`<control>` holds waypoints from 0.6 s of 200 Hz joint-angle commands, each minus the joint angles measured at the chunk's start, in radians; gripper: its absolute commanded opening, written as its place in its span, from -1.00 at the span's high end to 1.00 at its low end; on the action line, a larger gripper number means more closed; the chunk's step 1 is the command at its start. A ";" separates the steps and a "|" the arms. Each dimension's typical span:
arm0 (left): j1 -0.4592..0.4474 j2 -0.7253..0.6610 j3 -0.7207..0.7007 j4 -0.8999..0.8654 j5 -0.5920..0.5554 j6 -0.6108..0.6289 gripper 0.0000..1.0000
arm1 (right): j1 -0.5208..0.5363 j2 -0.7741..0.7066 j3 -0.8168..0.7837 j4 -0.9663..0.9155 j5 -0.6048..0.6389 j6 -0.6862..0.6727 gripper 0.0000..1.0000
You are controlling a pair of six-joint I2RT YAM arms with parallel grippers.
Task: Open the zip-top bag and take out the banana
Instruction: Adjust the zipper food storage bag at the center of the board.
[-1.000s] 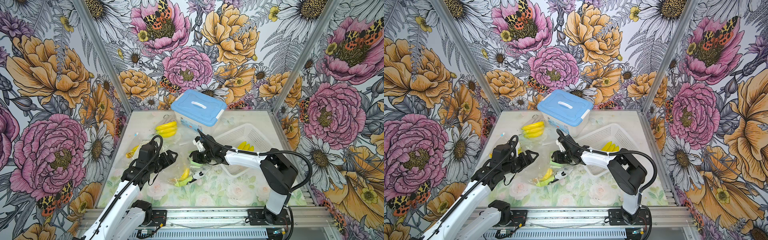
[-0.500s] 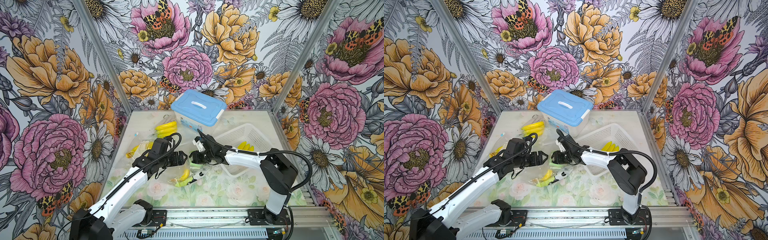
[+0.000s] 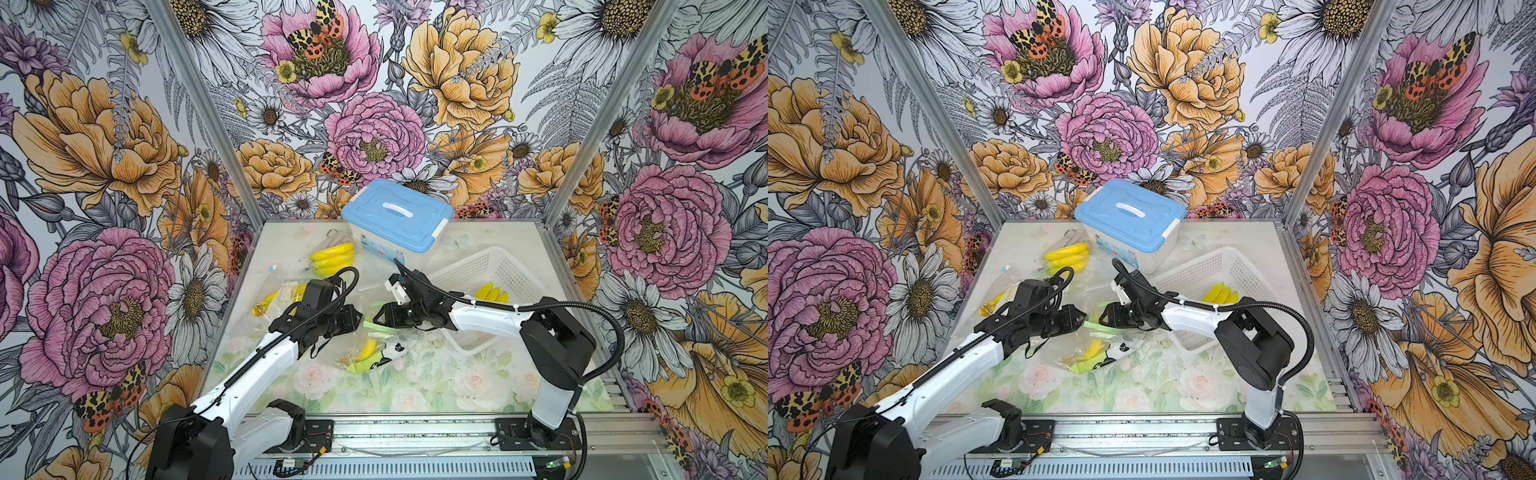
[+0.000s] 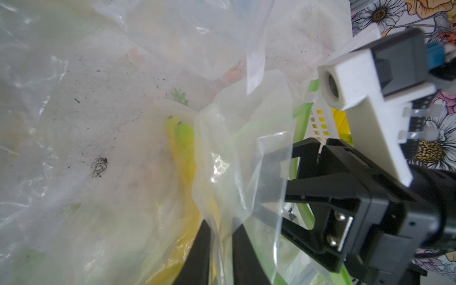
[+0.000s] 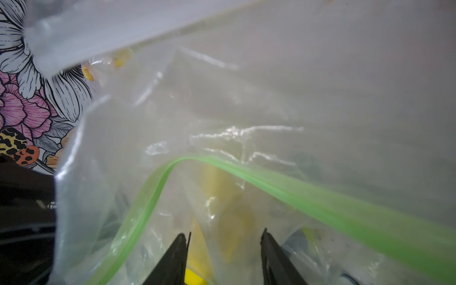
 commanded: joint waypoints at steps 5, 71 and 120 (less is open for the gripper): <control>0.015 -0.036 -0.004 0.043 0.024 -0.021 1.00 | 0.020 -0.009 0.004 0.001 -0.027 0.003 -0.01; 0.033 -0.173 0.080 0.017 0.016 -0.108 1.00 | 0.044 0.065 0.014 -0.004 -0.051 0.010 -0.05; -0.035 -0.193 0.027 0.066 0.006 -0.199 1.00 | 0.048 0.062 0.055 0.000 -0.032 -0.004 -0.11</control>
